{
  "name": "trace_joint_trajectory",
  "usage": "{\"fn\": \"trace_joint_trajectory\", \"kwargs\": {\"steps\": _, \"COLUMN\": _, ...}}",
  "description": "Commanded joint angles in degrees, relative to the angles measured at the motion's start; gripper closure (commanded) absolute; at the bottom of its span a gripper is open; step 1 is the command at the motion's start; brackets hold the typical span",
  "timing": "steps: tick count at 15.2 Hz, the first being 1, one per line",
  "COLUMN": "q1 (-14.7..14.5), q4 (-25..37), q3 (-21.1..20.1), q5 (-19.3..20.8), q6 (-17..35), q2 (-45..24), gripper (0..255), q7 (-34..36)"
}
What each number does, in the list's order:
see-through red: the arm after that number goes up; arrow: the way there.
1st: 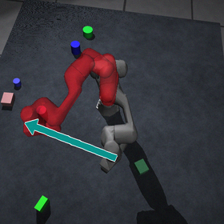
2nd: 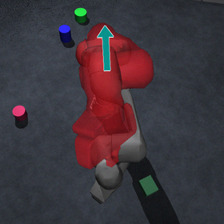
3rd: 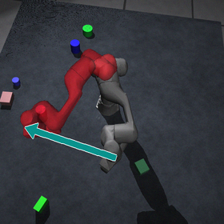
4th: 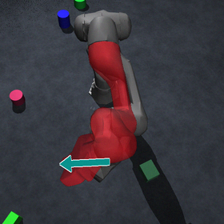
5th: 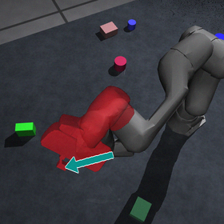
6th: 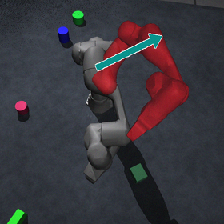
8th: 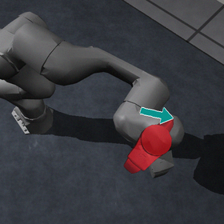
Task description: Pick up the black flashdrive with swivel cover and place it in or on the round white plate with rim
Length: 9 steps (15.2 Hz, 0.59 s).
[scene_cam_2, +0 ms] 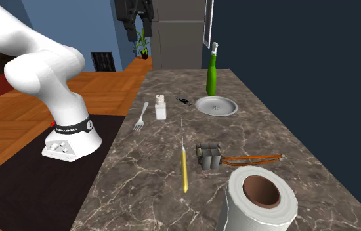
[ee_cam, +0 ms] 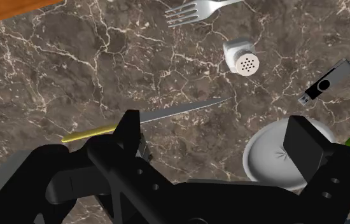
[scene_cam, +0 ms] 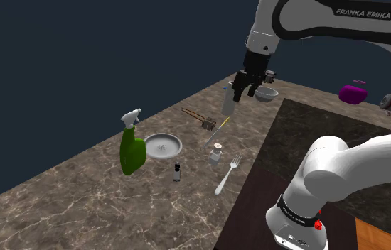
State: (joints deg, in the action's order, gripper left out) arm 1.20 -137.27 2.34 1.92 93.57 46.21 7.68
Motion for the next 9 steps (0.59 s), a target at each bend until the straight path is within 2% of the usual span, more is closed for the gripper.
{"fn": "trace_joint_trajectory", "kwargs": {"steps": 1, "q1": 0.00, "q4": 0.00, "q3": 0.00, "q5": 0.00, "q6": 0.00, "q2": 0.00, "gripper": 0, "q7": 0.00}}
{"fn": "trace_joint_trajectory", "kwargs": {"steps": 9, "q1": 0.16, "q4": -9.13, "q3": -9.89, "q5": -6.52, "q6": 11.42, "q2": -2.73, "gripper": 0, "q7": 17.82}}
